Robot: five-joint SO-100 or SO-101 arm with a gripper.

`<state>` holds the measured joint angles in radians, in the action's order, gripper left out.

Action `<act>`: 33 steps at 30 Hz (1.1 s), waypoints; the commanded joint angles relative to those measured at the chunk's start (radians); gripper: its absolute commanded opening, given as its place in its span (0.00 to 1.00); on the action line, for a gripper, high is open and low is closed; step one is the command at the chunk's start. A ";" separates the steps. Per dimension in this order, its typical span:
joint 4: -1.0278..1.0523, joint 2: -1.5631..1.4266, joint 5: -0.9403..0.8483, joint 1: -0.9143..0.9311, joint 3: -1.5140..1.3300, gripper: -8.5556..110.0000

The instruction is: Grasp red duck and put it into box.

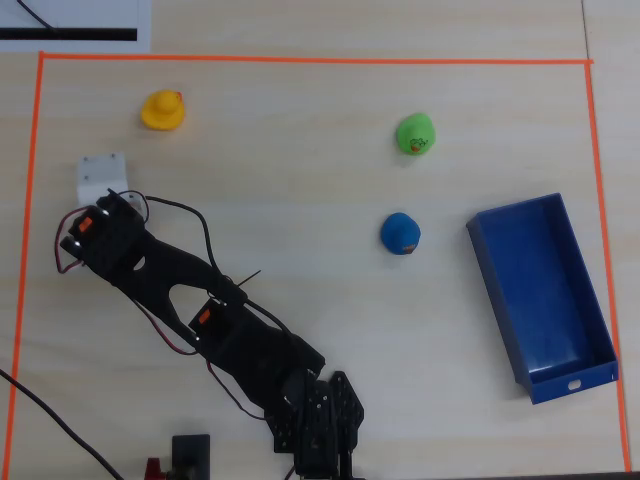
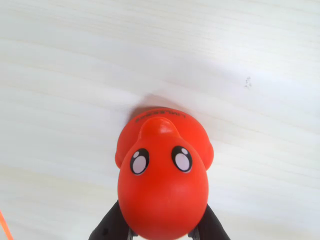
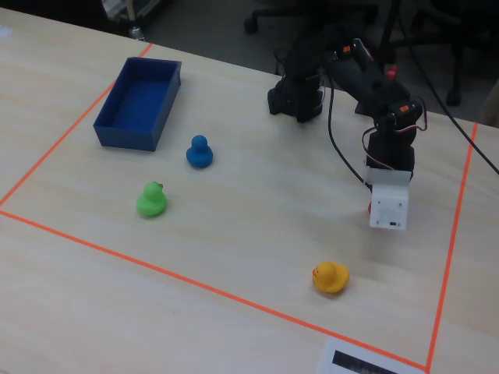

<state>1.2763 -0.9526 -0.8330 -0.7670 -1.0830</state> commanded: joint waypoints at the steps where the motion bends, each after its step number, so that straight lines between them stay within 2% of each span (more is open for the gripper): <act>1: 0.043 -0.086 -0.005 0.048 -0.035 0.07; 10: 0.290 -0.787 -0.103 0.232 -0.097 0.07; 13: 0.330 -0.985 -0.170 0.405 -0.117 0.07; 16: 0.258 -1.095 -0.344 0.733 -0.227 0.07; 19: 0.021 -1.117 -0.517 1.095 -0.383 0.07; 21: -0.032 -1.081 -0.589 1.270 -0.396 0.07; 24: -0.009 -1.009 -0.614 1.445 -0.327 0.07; 33: 0.155 -0.844 -0.574 1.807 -0.192 0.07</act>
<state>1.3975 -1.8101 -1.4067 0.9097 -1.3284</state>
